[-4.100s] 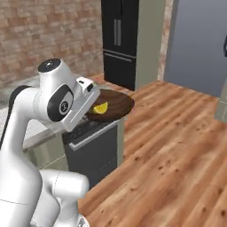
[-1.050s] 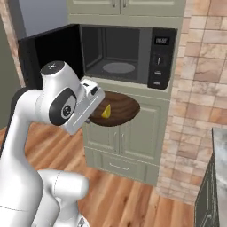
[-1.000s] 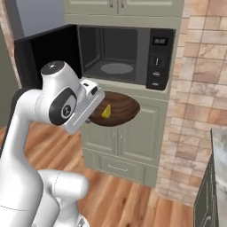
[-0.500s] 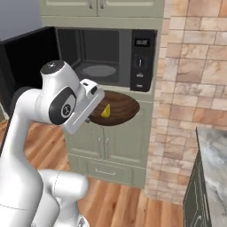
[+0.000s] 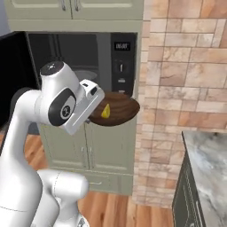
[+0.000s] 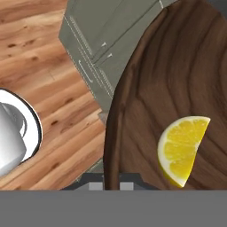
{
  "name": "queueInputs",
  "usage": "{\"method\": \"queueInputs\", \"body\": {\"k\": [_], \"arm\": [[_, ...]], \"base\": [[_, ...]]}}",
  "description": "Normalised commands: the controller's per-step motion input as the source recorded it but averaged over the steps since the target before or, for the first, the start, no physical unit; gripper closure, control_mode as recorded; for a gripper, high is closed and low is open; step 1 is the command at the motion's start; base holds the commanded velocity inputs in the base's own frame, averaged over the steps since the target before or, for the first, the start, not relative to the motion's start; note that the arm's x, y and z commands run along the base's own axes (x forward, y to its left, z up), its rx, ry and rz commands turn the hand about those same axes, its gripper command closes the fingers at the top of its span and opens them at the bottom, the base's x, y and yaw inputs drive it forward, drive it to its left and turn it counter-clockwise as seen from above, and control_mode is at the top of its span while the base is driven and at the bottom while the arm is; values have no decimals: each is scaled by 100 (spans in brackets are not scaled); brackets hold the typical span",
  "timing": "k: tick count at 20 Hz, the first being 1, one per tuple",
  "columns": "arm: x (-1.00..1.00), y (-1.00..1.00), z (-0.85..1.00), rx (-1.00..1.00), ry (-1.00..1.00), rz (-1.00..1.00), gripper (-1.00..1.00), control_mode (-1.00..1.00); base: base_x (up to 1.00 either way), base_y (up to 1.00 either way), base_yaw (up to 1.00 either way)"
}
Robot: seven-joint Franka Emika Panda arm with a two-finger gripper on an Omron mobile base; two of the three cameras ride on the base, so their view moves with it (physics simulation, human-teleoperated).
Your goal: Pick the lemon wedge from the sink and place it in the bowl. Then pick the bowl and place it in the microwave. Then close the microwave door and press the start button.
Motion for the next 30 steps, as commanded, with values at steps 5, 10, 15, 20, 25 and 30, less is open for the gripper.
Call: {"method": "queueInputs", "body": {"k": [5, 10, 15, 20, 25, 30], "arm": [[0, 0, 0, 0, 0, 0, 100, 100], [0, 0, 0, 0, 0, 0, 100, 100], [0, 0, 0, 0, 0, 0, 100, 100], [0, 0, 0, 0, 0, 0, 100, 100], [0, 0, 0, 0, 0, 0, 100, 100], [0, 0, 0, 0, 0, 0, 100, 100]], "base": [[47, 16, -11], [7, 28, -1], [3, 44, 0], [26, 52, 0], [53, 21, 0], [47, 1, 0]]}}
